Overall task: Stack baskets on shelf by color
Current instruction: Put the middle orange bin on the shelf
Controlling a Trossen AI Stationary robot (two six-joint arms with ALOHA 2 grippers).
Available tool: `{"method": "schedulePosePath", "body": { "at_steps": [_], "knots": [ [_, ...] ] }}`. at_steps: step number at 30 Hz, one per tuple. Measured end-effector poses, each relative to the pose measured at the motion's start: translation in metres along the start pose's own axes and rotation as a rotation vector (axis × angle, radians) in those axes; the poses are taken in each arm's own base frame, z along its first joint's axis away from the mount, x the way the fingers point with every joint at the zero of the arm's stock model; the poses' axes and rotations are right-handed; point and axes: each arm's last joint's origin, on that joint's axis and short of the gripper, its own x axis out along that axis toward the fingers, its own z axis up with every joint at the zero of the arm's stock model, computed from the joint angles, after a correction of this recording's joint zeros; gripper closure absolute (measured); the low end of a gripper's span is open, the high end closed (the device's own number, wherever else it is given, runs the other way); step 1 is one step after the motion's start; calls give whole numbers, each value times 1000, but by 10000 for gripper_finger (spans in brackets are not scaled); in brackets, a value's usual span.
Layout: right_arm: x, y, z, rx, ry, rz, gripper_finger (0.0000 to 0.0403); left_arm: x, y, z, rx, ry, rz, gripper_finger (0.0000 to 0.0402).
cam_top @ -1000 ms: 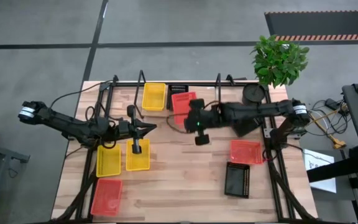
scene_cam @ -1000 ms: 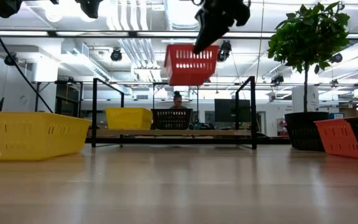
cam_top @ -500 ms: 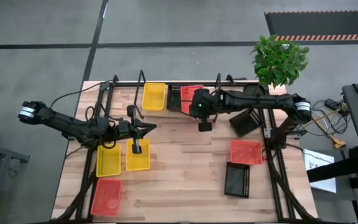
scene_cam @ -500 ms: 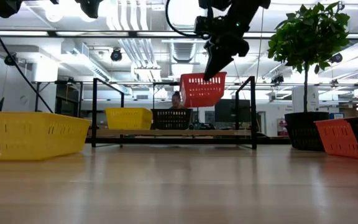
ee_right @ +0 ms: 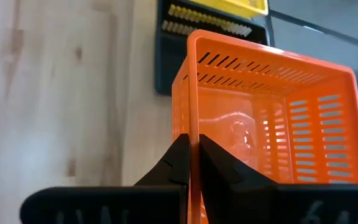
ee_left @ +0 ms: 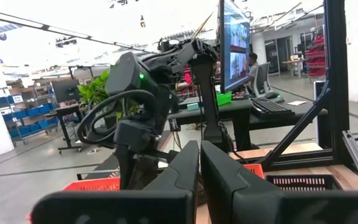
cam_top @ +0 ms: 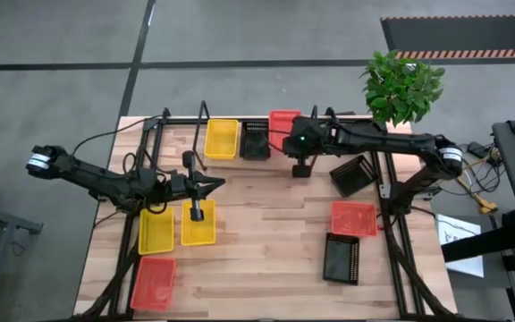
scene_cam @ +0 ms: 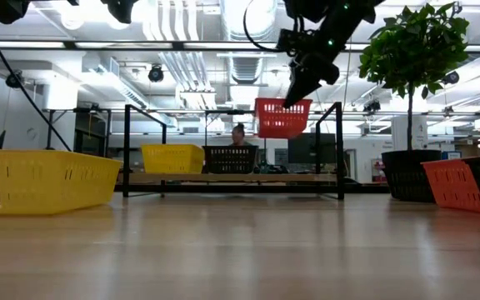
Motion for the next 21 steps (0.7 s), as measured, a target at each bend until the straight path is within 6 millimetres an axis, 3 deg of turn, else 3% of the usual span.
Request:
{"method": "schedulePosePath", "body": {
  "at_steps": [11, 21],
  "knots": [
    [14, -2, -31, 29, 47, 0, 392, 0, 0, 1, 18, -9, 2, 401],
    [30, 5, -40, 19, 26, 29, 392, 0, 1, 3, 35, -25, 7, 401]
  ]
}}
